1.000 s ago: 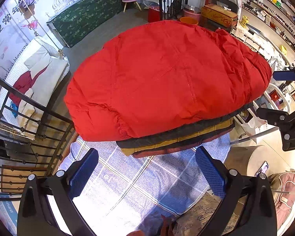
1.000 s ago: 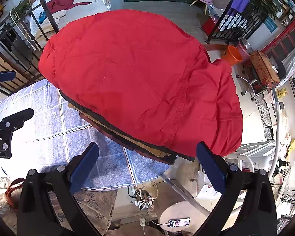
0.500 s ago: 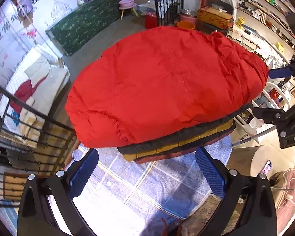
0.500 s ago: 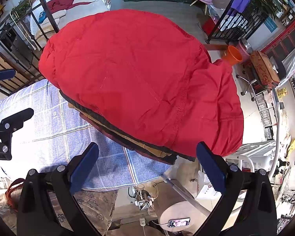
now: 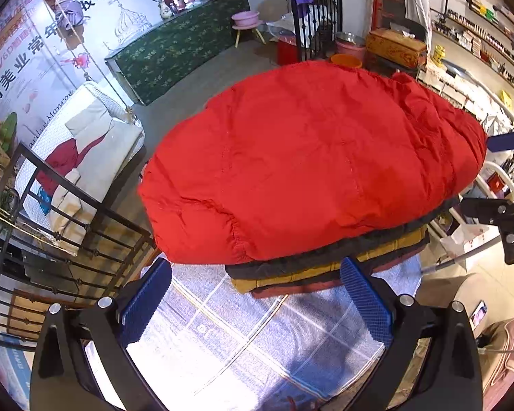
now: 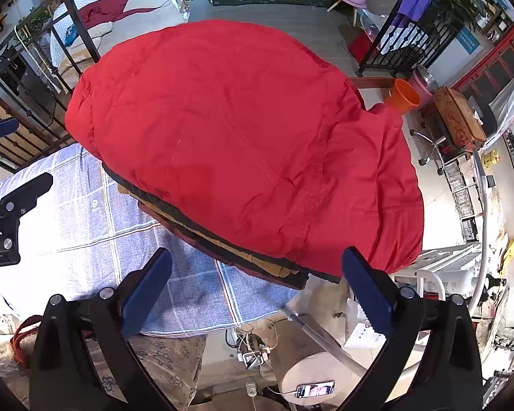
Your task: Fold large clothes
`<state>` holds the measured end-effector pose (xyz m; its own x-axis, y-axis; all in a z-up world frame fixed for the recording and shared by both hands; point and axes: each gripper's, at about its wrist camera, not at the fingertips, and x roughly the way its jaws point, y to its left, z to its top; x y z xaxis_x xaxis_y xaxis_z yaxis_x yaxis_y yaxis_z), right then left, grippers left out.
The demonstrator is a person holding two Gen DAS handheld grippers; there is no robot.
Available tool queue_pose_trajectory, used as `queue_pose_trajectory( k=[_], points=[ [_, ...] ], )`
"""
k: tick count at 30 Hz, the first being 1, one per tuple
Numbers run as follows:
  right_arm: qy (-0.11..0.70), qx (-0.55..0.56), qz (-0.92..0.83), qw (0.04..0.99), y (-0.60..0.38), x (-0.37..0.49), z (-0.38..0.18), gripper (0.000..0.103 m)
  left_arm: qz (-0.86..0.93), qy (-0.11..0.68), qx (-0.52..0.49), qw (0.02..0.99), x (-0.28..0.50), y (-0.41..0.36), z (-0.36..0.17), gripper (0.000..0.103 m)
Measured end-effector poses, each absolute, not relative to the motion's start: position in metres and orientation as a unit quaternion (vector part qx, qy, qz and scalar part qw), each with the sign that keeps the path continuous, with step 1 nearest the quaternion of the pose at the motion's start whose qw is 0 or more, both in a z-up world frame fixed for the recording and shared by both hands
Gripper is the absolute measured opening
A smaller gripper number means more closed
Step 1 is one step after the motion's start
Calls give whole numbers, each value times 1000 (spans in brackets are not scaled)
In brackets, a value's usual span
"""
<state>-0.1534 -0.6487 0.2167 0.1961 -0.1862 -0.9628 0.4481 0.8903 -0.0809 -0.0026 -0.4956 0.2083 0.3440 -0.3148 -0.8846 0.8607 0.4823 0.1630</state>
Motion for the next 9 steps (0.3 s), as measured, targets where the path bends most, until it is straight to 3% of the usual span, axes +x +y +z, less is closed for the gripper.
queue_pose_trajectory(
  k=[9],
  points=[
    [601, 109, -203, 766, -649, -151, 213, 98, -394, 419, 336, 745, -1, -497, 209, 97]
  ],
)
